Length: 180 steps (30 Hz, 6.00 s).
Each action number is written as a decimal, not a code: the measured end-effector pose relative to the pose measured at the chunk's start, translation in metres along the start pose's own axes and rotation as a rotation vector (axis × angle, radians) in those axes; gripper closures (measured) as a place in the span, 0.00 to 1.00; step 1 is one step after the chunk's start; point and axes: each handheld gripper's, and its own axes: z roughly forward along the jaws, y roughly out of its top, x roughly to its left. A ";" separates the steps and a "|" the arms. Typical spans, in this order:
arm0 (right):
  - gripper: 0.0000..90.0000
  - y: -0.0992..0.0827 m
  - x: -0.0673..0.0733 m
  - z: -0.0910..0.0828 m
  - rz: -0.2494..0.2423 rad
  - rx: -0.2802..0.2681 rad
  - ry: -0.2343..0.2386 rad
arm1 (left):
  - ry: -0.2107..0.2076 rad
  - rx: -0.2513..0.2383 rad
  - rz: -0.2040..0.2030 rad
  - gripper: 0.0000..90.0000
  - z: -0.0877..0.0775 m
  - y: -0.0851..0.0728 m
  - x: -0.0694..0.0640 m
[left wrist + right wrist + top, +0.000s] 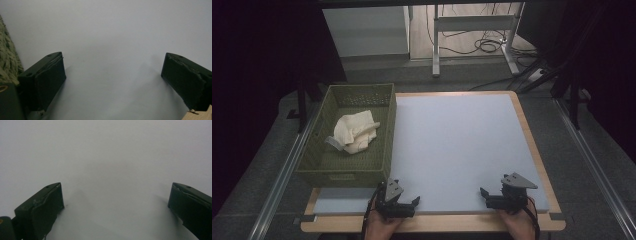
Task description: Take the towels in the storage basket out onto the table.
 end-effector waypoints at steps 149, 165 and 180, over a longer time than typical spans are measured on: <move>0.00 0.000 0.000 0.000 -0.004 0.000 -0.001 | -0.115 0.183 0.102 0.03 0.056 0.206 0.047; 0.00 0.000 0.000 0.000 -0.003 0.001 -0.001 | 0.002 0.178 0.029 0.04 0.021 0.216 0.113; 0.00 0.000 0.000 0.000 -0.002 0.001 -0.001 | 0.116 0.186 -0.047 0.04 -0.014 0.206 0.178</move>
